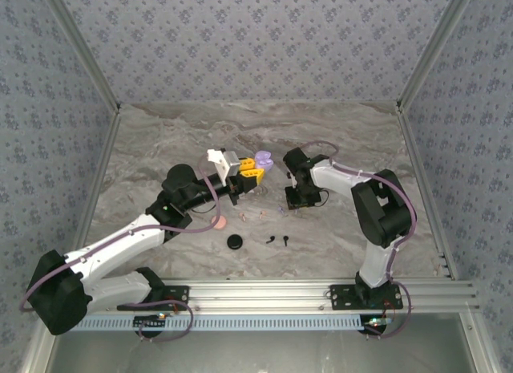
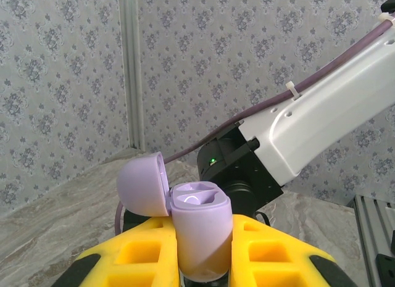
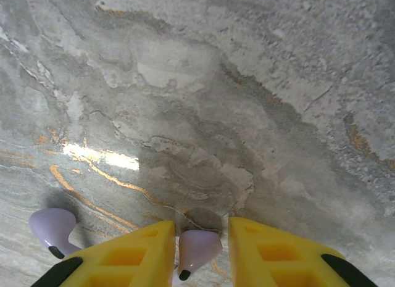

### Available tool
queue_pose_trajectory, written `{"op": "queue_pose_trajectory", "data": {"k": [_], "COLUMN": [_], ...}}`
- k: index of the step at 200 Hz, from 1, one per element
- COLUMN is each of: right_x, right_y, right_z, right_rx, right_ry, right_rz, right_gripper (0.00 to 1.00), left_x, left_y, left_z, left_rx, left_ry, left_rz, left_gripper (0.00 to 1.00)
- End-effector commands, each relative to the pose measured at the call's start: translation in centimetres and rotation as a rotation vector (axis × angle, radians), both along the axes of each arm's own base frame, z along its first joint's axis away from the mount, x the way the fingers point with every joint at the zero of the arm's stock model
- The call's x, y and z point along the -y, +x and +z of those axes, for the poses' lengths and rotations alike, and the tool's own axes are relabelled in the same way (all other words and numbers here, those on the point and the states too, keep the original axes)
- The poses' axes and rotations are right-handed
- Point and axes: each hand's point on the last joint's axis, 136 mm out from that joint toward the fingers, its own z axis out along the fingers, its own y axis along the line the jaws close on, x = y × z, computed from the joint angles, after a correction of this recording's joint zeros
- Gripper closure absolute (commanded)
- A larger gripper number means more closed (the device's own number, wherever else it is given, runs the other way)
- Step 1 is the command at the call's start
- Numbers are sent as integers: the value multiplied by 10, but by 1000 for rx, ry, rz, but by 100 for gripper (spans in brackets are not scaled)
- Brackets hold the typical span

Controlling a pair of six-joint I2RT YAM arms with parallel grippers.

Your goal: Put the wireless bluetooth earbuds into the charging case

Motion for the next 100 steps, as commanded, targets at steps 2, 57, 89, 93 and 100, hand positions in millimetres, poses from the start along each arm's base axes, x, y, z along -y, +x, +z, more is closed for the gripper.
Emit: {"op": "queue_pose_trajectory", "data": {"k": [2, 57, 89, 93, 100], "right_x": [2, -3, -6, -5, -5], "right_y": [-17, -14, 1, 4, 8], "right_z": [-8, -2, 33, 40, 52], "right_rx": [-70, -47, 94, 119, 162], "right_ry": [-36, -15, 38, 43, 57], "right_rz": [22, 28, 40, 41, 43], "right_gripper": [70, 78, 78, 78, 78], "left_x": [-3, -3, -3, -2, -2], "left_y": [-7, -6, -6, -6, -6], "left_z": [11, 10, 9, 9, 9], "left_rx": [41, 38, 33, 31, 28], "left_ry": [-19, -16, -18, -19, -22], "left_rz": [-1, 0, -1, -2, -5], "left_gripper": [100, 100, 100, 100, 100]}}
